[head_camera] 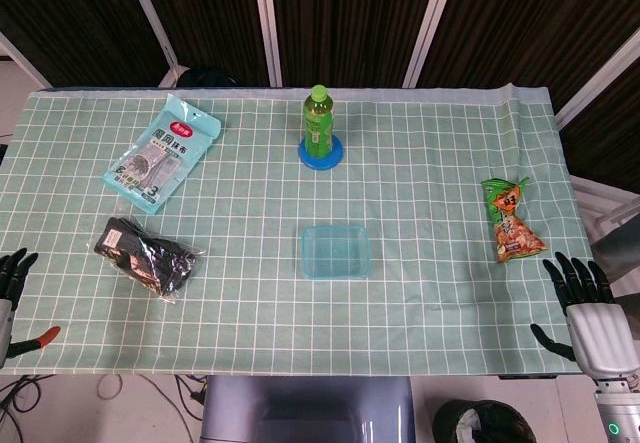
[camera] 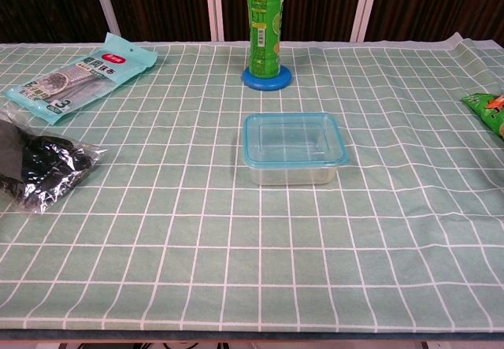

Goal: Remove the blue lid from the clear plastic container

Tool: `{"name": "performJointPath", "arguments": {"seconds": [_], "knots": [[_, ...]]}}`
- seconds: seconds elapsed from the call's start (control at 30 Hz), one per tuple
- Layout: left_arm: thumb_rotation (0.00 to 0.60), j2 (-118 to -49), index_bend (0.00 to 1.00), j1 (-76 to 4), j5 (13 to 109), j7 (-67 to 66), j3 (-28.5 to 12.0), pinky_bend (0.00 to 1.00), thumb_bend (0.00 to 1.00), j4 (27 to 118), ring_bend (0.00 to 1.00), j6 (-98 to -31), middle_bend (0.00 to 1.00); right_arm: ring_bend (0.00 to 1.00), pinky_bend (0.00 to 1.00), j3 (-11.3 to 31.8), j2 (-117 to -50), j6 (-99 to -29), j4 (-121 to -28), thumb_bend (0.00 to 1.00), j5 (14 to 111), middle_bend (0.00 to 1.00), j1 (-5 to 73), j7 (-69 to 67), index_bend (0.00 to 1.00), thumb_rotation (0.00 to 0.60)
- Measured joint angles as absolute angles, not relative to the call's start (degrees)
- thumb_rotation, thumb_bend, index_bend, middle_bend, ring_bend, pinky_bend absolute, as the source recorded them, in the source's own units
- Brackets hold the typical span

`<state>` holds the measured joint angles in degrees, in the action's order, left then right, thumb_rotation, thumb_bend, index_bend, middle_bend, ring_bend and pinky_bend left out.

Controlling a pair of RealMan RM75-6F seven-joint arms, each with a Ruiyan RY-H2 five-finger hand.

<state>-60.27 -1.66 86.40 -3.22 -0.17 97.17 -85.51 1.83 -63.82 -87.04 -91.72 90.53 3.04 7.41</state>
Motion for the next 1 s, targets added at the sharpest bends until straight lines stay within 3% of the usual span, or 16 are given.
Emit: {"name": "performJointPath", "arguments": {"seconds": [0.63,1.0], "knots": [[0.6,-60.4,0.0,-1.9,85.4,-4.9,-0.3,0.08,0.0,98.0,0.0,-84.7,0.0,0.0,0.0,1.7,-64.2,-87.8,-90.6,0.33,91.8,0.0,3.2,5.4,0.0,0.6],[0.6,-59.6,0.0,-5.7,84.1,-7.2,-2.4,0.08,0.0,104.5,0.0,-80.7,0.0,0.0,0.0,2.3,-64.6,-87.0,-90.3,0.33,90.2,0.0,3.4,5.1,0.0,0.6]]}}
